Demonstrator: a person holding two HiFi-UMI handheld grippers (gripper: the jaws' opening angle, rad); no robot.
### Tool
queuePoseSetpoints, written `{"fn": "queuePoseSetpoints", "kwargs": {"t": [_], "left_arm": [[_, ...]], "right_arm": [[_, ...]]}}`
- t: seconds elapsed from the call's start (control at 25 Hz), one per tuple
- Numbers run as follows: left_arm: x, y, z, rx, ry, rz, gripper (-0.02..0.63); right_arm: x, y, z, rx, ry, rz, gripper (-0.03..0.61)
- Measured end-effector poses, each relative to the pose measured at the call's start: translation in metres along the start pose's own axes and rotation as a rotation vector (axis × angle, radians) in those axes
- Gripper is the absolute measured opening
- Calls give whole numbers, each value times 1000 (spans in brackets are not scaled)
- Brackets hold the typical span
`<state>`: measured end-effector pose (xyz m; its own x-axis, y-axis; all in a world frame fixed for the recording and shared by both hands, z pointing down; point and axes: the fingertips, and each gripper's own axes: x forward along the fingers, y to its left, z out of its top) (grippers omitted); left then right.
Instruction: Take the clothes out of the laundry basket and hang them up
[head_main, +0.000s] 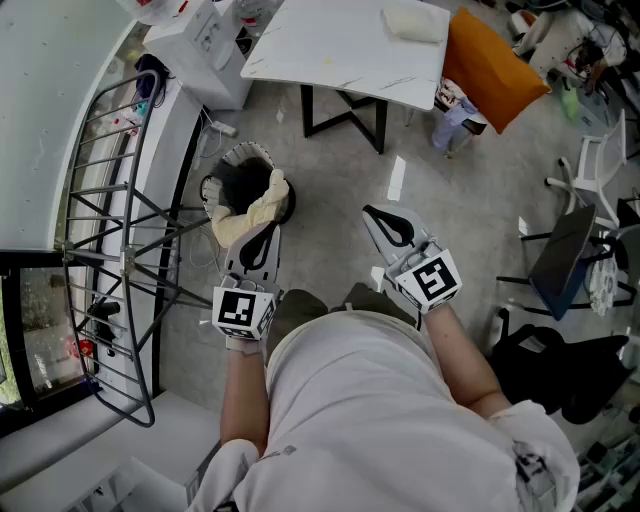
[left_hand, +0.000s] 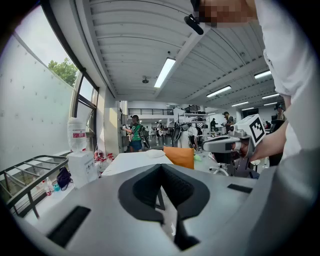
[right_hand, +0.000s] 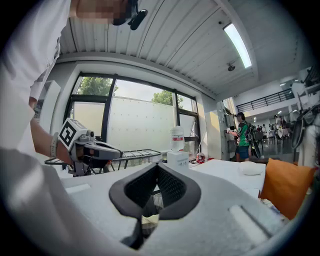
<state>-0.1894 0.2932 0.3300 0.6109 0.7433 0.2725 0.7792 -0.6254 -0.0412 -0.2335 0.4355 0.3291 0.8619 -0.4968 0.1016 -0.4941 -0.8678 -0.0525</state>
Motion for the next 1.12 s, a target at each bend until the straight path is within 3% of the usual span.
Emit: {"fn": "queuePoseSetpoints", "kwargs": {"t": [0.16,0.32,0.56,0.8,1.12], "left_arm": [[15,-8,4,-35,-6,22,0],[25,-11,-7,-35,42,26,0],[34,18,-35,-112,93,80,0],[61,78,-46,-190,77,124,0],[92,204,-44,-267,39,206,0]], "right_arm": [[-8,-15,-8,11,9,19,6],[-8,-32,-21,96,19,29,6],[19,-47,-41,153,74,42,6],[87,-60,-42,125,157,105,6],[232,-75,-12,13,220,235,6]]}}
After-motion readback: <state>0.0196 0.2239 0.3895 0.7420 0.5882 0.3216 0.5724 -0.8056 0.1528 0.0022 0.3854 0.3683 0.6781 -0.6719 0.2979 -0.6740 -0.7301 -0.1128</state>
